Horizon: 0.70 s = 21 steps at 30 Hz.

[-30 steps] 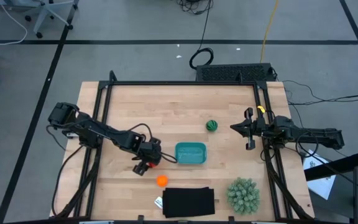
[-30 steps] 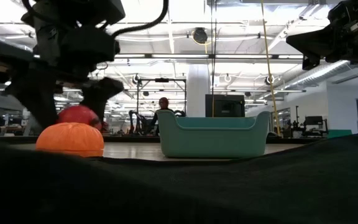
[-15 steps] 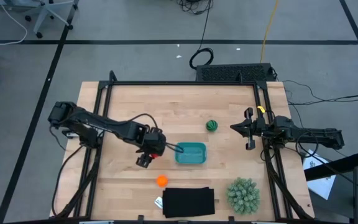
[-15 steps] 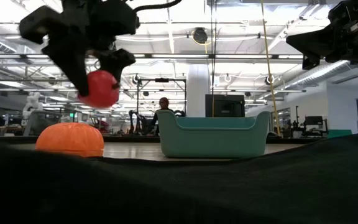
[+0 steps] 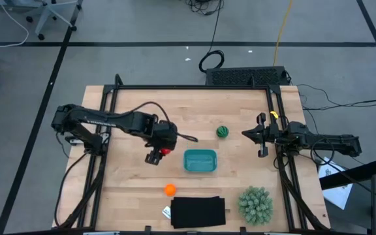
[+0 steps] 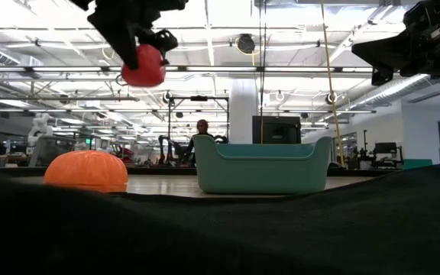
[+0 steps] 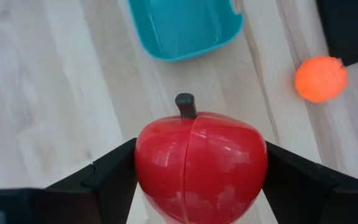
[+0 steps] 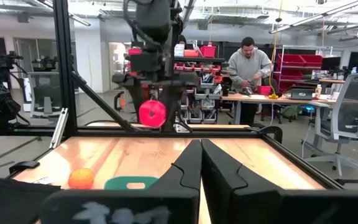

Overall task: Pick and placing Produce into tupperware
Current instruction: Put the red apple into the blue container

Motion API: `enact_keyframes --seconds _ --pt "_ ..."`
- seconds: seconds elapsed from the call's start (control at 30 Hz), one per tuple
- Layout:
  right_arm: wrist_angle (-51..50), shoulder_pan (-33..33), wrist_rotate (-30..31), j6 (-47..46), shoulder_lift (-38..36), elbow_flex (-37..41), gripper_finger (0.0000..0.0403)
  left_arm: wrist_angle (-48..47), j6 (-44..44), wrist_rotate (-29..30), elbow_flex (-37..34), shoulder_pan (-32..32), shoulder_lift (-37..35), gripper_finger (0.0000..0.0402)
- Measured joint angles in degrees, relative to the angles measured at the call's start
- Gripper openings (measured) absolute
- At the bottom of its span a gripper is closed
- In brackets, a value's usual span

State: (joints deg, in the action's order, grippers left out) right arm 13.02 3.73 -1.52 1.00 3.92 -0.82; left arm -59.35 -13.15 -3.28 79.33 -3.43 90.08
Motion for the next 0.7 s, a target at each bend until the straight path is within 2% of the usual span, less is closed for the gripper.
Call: enact_keyframes --seconds 0.33,0.57,0.7 --pt "0.00 -0.02 0.00 -0.23 0.00 0.00 0.0000 -9.93 -2.00 -1.21 11.18 2.11 0.00 0.0294" --pt "0.00 -0.02 0.00 -0.29 0.00 -0.02 0.0000 -11.11 -1.50 -1.26 17.77 4.50 0.00 0.0294" --pt "0.00 0.00 0.00 -0.31 0.00 -0.01 0.0000 -11.13 -1.04 -1.24 18.71 5.77 -0.02 0.0294"
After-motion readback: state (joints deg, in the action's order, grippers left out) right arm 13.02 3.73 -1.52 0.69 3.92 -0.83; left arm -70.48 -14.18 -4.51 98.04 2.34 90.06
